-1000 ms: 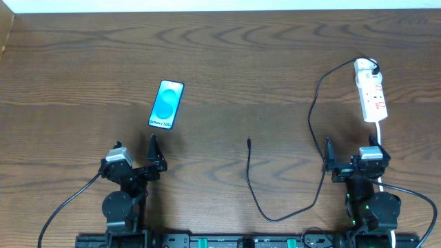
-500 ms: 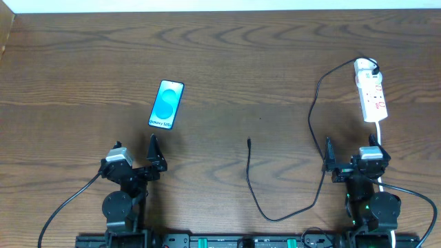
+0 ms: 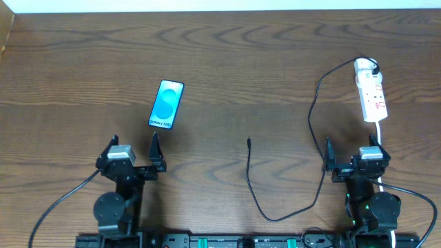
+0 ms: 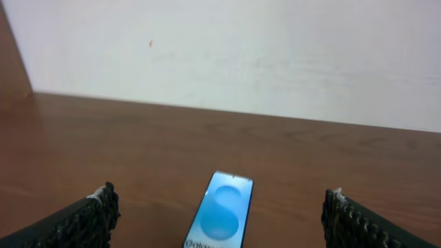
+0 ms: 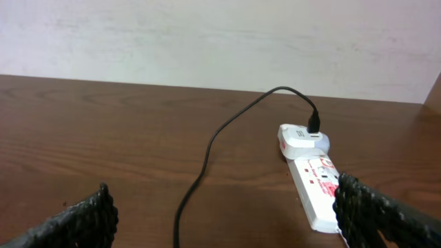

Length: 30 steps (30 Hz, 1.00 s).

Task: Plug charger to phone and switch on socket
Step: 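Move the left gripper over the blue phone and lower toward it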

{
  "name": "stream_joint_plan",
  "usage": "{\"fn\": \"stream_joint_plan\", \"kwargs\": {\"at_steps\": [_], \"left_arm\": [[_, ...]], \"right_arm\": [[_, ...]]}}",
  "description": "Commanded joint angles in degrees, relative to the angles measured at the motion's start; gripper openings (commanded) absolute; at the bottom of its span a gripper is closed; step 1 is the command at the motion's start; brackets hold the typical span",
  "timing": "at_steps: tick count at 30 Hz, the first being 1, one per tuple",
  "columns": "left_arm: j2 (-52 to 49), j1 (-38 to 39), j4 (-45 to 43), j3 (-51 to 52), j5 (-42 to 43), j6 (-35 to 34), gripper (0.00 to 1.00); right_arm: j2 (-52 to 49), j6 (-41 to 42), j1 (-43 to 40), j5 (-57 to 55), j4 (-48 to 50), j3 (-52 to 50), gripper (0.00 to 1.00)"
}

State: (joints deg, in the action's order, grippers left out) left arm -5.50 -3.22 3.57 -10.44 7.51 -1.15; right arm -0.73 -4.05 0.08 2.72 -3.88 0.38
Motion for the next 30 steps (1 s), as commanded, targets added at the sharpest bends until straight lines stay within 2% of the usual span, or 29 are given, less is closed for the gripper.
{"fn": "stream_joint_plan", "kwargs": {"at_steps": [1, 9, 15, 24, 30], "left_arm": [[-6.9, 0.1, -0.2, -8.1, 3.4, 6.0, 0.95], [-29.4, 0.1, 0.0, -25.9, 7.1, 9.5, 0.95], [-48.5, 0.1, 5.6, -42.5, 7.1, 9.5, 0.95], [-81.5, 0.1, 32.4, -81.7, 7.1, 9.5, 0.95], [-93.4, 0.3, 43.9, -93.3, 7.1, 9.8, 0.95]], "right_arm": [[0.5, -0.7, 0.4, -0.7, -0.3, -0.1, 0.99], [0.5, -0.7, 0.4, -0.7, -0.3, -0.1, 0.99], [0.5, -0.7, 0.4, -0.7, -0.3, -0.1, 0.99], [0.5, -0.7, 0.4, -0.7, -0.3, -0.1, 0.99], [0.5, -0.7, 0.4, -0.7, -0.3, -0.1, 0.99]]}}
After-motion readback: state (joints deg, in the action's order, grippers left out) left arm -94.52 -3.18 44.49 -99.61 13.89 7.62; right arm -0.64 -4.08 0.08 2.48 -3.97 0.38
